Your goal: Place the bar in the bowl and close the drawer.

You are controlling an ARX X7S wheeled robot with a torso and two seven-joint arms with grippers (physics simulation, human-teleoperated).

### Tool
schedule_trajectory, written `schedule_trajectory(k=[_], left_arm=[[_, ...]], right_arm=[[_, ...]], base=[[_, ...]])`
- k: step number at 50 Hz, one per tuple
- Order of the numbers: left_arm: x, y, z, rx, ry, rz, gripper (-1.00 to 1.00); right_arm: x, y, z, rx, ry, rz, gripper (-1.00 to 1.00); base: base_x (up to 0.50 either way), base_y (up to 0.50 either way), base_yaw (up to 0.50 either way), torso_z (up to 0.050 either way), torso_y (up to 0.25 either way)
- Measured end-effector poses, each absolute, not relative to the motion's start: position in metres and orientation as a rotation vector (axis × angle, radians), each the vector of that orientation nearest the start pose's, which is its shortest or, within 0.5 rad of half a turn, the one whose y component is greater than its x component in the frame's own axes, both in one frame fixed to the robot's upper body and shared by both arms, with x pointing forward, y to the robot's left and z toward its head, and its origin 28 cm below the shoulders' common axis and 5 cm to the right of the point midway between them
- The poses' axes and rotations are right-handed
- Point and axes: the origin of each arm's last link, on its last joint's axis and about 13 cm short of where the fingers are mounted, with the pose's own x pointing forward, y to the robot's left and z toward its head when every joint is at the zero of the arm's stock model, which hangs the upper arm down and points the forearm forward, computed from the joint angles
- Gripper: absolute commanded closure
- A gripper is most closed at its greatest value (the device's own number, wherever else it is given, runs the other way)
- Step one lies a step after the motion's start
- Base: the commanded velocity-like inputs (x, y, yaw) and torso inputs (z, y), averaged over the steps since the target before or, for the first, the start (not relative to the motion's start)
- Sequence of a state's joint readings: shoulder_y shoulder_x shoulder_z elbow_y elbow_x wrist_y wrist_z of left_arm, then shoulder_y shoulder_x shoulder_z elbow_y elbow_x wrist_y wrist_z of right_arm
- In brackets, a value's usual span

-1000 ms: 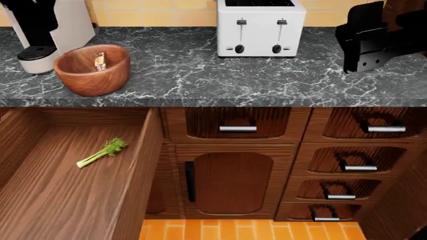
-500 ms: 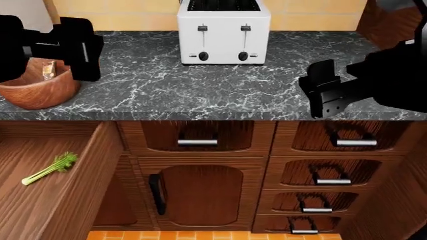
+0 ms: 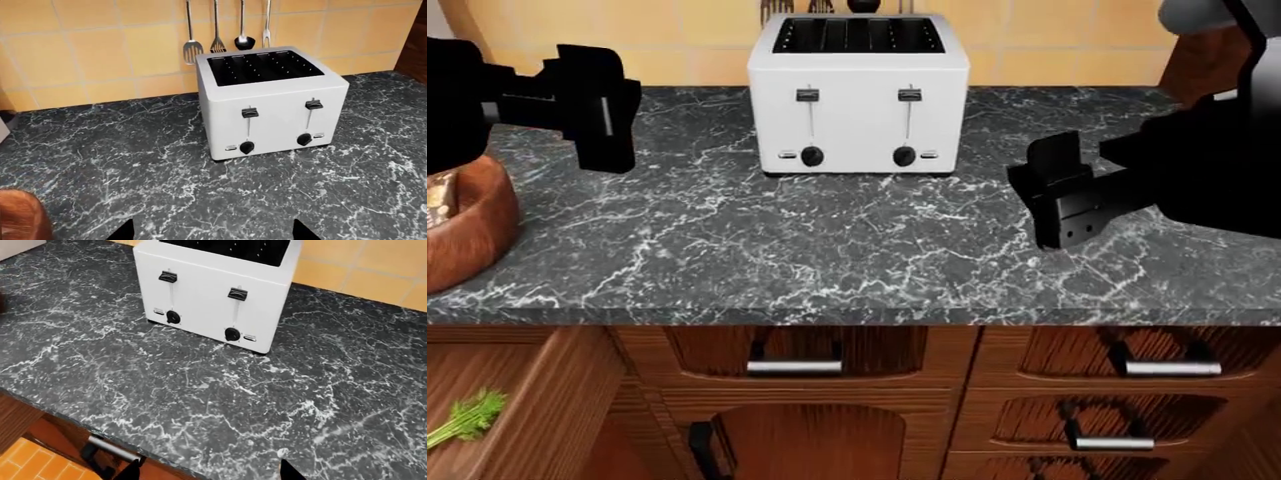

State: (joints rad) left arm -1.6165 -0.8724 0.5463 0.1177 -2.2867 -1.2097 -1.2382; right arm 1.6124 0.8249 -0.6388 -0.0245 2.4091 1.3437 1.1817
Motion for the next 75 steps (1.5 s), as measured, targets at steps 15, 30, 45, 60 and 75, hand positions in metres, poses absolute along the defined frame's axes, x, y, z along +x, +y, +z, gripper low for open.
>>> schedule_trajectory(k=[15, 30, 45, 60, 75], left_arm=[[0.203, 0.268, 0.384, 0.073, 0.244, -0.150, -1.00], [0.201, 0.268, 0.385, 0.075, 0.241, -0.148, -1.00], [0.200, 0.269, 0.385, 0.076, 0.242, -0.145, -1.00], [0.200, 0.269, 0.383, 0.078, 0.248, -0.142, -1.00], [0.208, 0.275, 0.366, 0.067, 0.301, -0.112, -1.00]], right_arm=[[0.216, -0.156, 0.371, -0.106, 0.459, 0.305, -1.00], [0.215, -0.150, 0.368, -0.203, 0.462, 0.231, -1.00], [0.214, -0.144, 0.363, -0.285, 0.466, 0.208, -1.00], [0.214, -0.137, 0.360, -0.350, 0.480, 0.202, -1.00], [0.221, -0.127, 0.352, -0.413, 0.513, 0.234, -1.00]], base=[[0.00, 0.00, 0.29, 0.000, 0.000], [0.00, 0.00, 0.50, 0.000, 0.000], [0.00, 0.00, 0.50, 0.000, 0.000], [0.00, 0.00, 0.50, 0.000, 0.000], [0.00, 0.00, 0.50, 0.000, 0.000]])
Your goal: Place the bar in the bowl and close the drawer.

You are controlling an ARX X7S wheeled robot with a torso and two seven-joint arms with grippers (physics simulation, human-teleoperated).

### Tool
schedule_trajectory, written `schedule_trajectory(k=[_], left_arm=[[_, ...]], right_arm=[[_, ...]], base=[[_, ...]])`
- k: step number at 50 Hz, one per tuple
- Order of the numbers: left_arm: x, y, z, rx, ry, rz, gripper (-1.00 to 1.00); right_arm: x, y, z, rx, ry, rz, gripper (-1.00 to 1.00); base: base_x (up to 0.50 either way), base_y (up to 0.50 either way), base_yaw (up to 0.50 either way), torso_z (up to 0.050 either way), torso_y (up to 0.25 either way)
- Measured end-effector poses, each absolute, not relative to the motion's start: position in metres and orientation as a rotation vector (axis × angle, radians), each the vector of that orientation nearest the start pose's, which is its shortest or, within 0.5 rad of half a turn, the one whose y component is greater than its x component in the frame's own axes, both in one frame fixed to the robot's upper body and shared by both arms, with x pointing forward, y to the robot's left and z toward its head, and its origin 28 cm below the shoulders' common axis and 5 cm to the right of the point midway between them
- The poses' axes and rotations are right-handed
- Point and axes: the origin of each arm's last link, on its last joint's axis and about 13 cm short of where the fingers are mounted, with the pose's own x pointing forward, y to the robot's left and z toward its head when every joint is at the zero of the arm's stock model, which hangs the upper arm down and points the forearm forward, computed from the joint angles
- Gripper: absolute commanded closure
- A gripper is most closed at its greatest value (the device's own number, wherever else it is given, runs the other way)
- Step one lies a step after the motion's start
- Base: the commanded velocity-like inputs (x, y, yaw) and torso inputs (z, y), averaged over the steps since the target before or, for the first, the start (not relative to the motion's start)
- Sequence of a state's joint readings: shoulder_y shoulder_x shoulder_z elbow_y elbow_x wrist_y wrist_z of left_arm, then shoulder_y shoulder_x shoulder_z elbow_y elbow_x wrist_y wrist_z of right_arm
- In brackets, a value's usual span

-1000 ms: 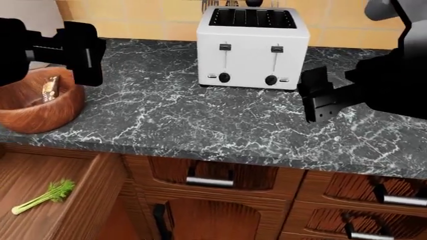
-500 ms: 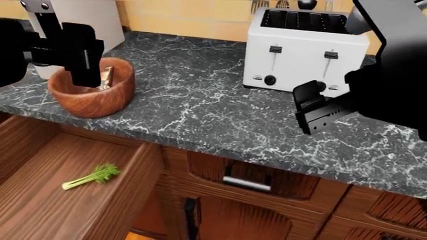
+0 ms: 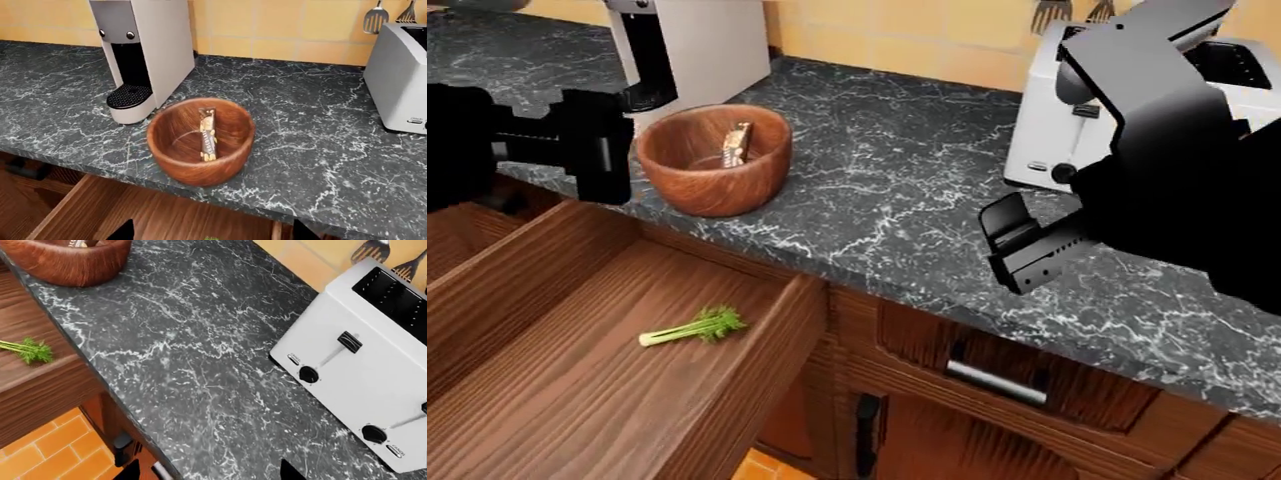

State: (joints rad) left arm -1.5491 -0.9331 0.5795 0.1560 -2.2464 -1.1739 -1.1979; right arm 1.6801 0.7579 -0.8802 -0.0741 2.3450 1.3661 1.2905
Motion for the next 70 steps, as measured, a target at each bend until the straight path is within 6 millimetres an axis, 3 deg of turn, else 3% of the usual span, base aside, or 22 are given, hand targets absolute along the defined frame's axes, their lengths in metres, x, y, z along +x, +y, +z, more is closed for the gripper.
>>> schedule_trajectory(k=[21, 70], left_arm=[[0.207, 0.281, 0.347, 0.070, 0.358, -0.079, -1.00], [0.198, 0.283, 0.349, 0.080, 0.340, -0.067, -1.00]], right_arm=[[0.230, -0.119, 0.340, -0.467, 0.552, 0.281, -1.00], [0.229, -0.113, 0.334, -0.531, 0.553, 0.259, -1.00]], base=[[0.00, 0.00, 0.50, 0.000, 0.000], [-0.01, -0.01, 0.50, 0.000, 0.000]])
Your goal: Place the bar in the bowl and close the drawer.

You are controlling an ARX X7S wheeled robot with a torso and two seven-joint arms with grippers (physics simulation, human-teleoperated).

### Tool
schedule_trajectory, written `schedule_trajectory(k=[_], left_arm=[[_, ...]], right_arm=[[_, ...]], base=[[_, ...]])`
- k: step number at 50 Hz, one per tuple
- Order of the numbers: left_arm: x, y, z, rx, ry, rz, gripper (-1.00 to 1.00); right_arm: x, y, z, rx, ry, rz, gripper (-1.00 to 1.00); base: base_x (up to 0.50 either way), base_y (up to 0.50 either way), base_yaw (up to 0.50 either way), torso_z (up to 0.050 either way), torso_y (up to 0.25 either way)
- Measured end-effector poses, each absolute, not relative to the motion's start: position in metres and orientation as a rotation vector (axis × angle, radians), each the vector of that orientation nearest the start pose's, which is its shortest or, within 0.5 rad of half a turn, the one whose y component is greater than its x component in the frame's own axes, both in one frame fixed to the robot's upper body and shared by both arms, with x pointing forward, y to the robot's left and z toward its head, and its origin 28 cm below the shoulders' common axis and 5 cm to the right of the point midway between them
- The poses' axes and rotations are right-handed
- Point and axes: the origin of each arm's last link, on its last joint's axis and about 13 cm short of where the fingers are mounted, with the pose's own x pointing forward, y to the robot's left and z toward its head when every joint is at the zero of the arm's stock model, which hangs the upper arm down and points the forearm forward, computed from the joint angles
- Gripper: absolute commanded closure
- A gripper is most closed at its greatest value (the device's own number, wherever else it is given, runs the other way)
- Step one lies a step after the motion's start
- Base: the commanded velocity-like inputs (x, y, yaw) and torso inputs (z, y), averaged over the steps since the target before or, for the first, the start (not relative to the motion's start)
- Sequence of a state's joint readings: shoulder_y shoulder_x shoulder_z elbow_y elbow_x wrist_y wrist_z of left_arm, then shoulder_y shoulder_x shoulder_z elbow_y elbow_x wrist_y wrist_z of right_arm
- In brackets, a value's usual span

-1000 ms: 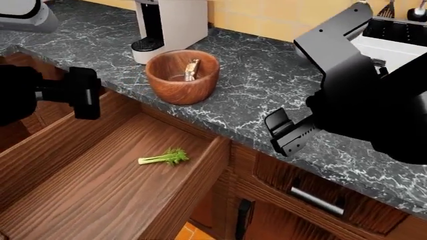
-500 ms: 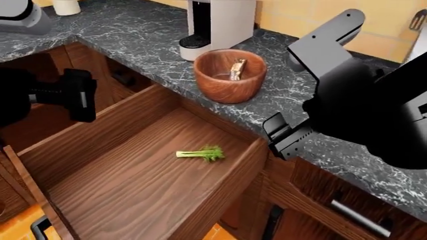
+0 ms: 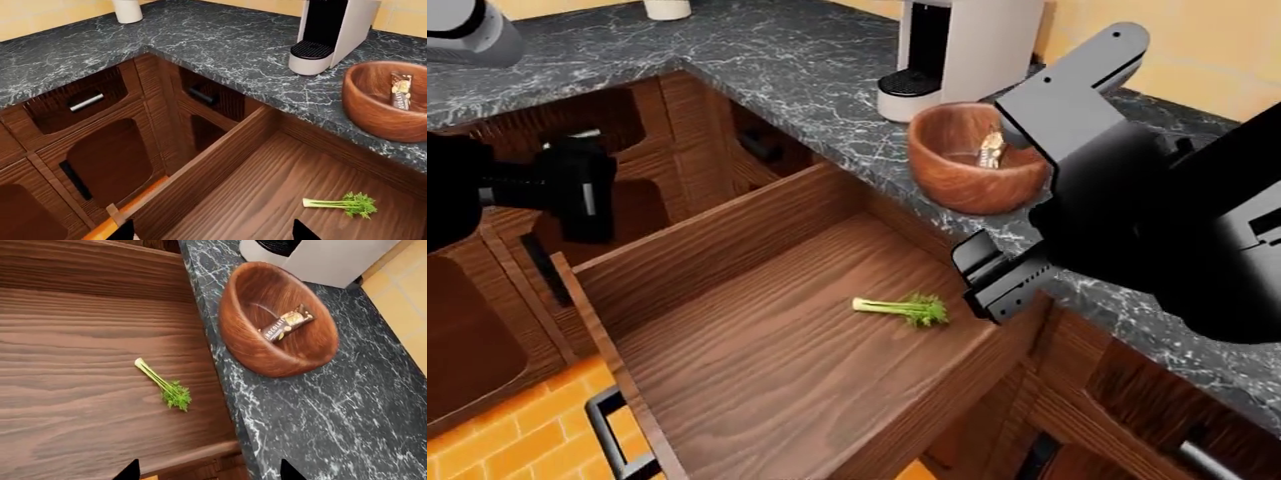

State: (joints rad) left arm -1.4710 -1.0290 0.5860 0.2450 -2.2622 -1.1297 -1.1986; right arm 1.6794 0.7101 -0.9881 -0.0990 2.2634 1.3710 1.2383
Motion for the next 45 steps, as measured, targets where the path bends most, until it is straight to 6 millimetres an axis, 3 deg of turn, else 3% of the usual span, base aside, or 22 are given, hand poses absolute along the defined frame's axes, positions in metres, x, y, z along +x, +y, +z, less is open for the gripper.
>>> schedule_trajectory(k=[17, 45], left_arm=[[0.197, 0.283, 0.348, 0.080, 0.339, -0.072, -1.00], [0.191, 0.278, 0.321, 0.093, 0.362, -0.098, -1.00]], right_arm=[[0.228, -0.113, 0.331, -0.535, 0.557, 0.264, -1.00], [0.224, -0.115, 0.311, -0.506, 0.610, 0.304, -1.00]], base=[[0.00, 0.00, 0.50, 0.000, 0.000], [0.00, 0.00, 0.47, 0.000, 0.000]])
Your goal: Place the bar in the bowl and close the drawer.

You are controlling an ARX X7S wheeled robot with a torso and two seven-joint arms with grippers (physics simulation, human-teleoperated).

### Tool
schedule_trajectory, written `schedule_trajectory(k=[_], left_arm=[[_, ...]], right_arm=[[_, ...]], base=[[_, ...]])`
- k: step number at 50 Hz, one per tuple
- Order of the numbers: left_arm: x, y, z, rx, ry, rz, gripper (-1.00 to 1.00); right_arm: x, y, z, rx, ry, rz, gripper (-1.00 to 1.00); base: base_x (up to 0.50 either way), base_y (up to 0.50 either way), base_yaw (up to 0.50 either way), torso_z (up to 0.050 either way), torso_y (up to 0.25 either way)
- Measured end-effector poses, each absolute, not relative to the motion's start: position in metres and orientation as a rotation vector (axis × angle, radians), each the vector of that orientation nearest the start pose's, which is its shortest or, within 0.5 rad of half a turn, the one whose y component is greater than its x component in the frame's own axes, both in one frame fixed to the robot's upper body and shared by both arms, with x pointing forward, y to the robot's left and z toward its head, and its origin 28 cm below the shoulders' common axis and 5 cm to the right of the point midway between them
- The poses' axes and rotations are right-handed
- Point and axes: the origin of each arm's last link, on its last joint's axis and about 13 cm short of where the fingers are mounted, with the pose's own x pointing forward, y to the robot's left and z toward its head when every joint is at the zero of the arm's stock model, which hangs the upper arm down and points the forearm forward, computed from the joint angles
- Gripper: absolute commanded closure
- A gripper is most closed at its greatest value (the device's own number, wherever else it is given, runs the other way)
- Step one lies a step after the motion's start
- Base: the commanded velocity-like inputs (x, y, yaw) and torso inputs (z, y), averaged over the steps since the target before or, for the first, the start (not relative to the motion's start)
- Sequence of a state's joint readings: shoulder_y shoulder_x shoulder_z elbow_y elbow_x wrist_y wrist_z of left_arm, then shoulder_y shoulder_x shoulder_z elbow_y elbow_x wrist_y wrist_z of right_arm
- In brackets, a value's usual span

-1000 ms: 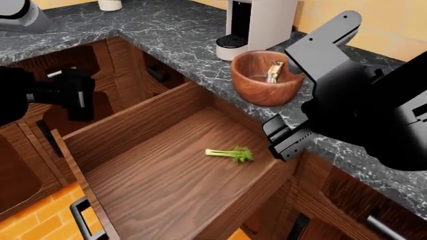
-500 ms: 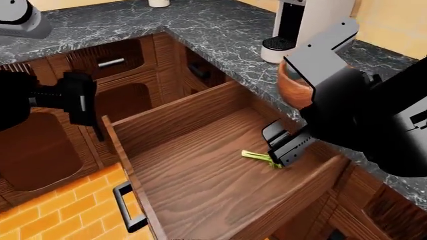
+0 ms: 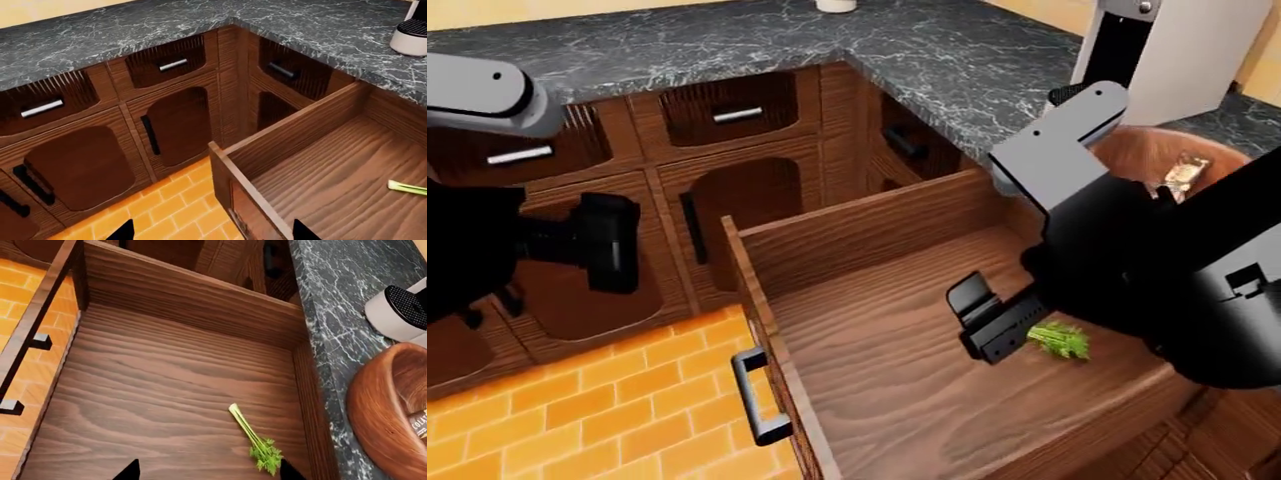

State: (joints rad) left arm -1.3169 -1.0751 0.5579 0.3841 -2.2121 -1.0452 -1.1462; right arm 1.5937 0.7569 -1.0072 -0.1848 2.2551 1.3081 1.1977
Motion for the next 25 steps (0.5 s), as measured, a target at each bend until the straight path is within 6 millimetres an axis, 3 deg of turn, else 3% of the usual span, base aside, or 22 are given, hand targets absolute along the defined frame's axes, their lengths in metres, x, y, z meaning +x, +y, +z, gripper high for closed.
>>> schedule_trajectory(k=[5, 21, 25], left_arm=[[0.1899, 0.2773, 0.3208, 0.096, 0.362, -0.101, -1.00], [0.1881, 0.2759, 0.3217, 0.107, 0.354, -0.107, -1.00], [0.1875, 0.2758, 0.3218, 0.111, 0.352, -0.109, -1.00]], right_arm=[[0.2231, -0.1142, 0.3102, -0.501, 0.614, 0.318, -1.00], [0.2197, -0.1131, 0.3108, -0.500, 0.625, 0.372, -1.00], [0.2188, -0.1134, 0.3112, -0.497, 0.625, 0.382, -1.00]], base=[[0.02, -0.01, 0.00, 0.000, 0.000], [0.45, -0.23, 0.00, 0.000, 0.000], [0.55, 0.16, 0.00, 0.000, 0.000]])
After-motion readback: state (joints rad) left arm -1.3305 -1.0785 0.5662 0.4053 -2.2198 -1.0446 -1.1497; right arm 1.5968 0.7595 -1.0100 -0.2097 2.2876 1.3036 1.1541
